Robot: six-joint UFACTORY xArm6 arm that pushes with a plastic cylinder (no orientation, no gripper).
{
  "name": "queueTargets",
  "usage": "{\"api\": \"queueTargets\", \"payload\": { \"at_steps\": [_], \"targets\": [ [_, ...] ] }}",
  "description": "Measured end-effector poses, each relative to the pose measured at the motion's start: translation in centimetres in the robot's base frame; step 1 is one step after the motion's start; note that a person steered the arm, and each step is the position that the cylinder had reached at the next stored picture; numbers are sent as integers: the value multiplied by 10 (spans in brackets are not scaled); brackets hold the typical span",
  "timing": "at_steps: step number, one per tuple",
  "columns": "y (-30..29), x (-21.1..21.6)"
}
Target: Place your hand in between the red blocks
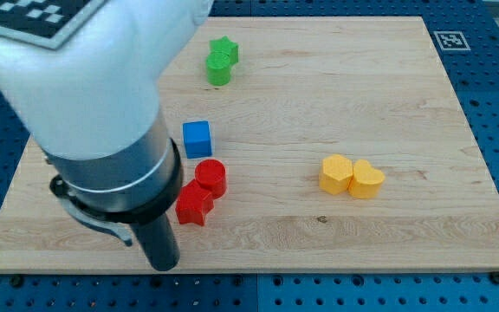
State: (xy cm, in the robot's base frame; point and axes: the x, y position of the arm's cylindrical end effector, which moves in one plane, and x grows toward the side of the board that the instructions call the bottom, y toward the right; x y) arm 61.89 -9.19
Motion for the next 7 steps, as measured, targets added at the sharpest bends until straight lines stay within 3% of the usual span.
{"api": "queueTargets", "payload": {
  "at_steps": [2,3,7],
  "targets": [
    [102,-2],
    [103,-41],
    [77,-74]
  ]
}}
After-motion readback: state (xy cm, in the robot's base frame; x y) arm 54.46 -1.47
